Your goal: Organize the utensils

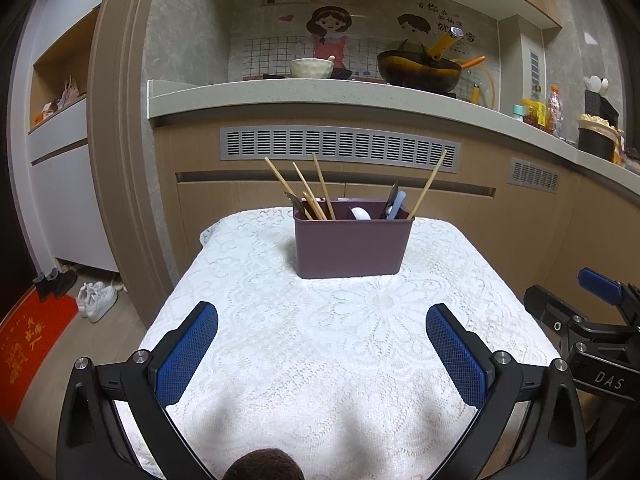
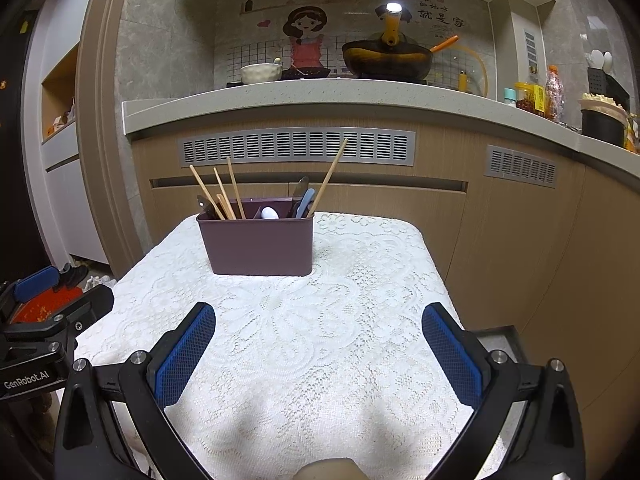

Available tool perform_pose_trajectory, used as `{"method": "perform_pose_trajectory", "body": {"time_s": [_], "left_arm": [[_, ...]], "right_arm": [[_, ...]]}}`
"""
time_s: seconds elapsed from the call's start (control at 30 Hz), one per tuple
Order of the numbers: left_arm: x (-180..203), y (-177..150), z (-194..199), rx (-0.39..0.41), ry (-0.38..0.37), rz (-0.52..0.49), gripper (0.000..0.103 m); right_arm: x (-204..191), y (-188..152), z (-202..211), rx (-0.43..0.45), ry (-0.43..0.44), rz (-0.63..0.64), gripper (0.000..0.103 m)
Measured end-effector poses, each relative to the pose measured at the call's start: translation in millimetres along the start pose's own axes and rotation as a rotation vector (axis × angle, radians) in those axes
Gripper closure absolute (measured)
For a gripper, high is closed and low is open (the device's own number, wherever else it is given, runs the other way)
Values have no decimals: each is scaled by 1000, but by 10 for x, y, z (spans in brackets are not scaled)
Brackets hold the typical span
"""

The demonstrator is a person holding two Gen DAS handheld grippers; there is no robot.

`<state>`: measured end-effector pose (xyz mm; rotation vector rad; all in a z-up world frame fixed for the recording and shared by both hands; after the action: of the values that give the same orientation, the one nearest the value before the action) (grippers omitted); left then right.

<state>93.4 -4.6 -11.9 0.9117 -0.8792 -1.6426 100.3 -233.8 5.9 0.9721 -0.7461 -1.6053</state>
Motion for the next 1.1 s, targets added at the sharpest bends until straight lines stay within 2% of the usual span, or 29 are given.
{"method": "perform_pose_trajectory", "body": {"time_s": [1.1], "left_arm": [[16,-1,-4,-12,11,-12,0]], "right_arm": [[-8,-2,2,-12,8,-4,1]]}}
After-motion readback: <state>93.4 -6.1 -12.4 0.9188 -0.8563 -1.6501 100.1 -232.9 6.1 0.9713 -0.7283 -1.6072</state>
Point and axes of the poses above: each gripper's, at about its wrist camera, not at the fingertips, and z roughly against the way its jaws point, x to its right, y to its top, the point moved 8 cm from there along -z, roughly the way its jaws point, and after that the axes turned 13 degrees about -z, right-handed, at the moved point
